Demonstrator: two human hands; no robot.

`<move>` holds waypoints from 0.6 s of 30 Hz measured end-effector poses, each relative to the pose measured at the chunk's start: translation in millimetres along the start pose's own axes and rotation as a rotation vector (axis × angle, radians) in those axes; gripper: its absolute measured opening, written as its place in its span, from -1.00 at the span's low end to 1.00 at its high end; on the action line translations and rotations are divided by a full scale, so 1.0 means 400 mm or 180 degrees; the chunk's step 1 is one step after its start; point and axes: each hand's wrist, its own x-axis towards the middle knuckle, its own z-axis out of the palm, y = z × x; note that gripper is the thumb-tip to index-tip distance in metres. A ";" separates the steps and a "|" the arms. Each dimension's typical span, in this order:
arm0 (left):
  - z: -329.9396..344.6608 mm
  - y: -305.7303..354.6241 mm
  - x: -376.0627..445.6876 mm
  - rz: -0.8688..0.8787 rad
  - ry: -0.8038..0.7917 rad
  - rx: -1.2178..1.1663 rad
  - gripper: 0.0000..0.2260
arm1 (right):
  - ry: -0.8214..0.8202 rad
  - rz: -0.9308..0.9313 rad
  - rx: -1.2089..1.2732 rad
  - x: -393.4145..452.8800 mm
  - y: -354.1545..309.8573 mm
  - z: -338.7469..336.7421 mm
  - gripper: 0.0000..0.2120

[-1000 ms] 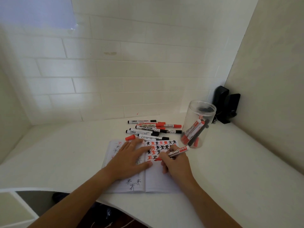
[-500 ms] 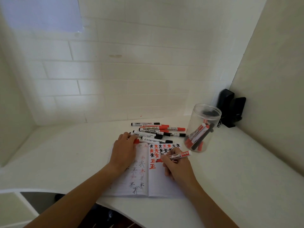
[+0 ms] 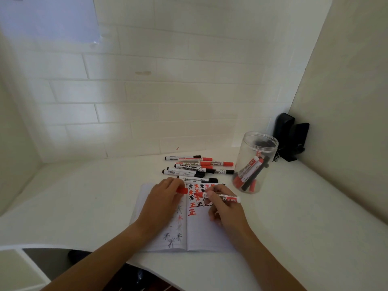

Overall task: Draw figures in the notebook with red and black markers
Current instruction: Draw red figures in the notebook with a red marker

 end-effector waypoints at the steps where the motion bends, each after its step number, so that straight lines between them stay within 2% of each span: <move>1: 0.001 0.001 -0.005 -0.0051 -0.0023 -0.0091 -0.87 | -0.0020 0.0011 0.0053 0.000 -0.001 0.000 -0.90; 6: 0.004 -0.001 -0.006 0.0043 -0.0102 -0.0263 -0.86 | -0.0127 -0.0102 0.0040 -0.006 -0.001 0.004 -0.90; 10: -0.004 0.013 -0.007 0.0347 -0.0219 -0.0357 -0.87 | -0.0147 -0.0206 -0.0113 -0.005 0.003 0.008 -0.92; 14: -0.012 0.020 -0.008 0.0674 -0.0328 -0.0462 -0.85 | -0.0455 -0.0262 -0.0247 -0.009 0.006 0.011 -0.94; 18: -0.013 0.020 -0.009 0.0608 -0.0277 -0.0501 -0.86 | -0.0415 0.0110 0.0284 -0.010 -0.004 0.012 -0.78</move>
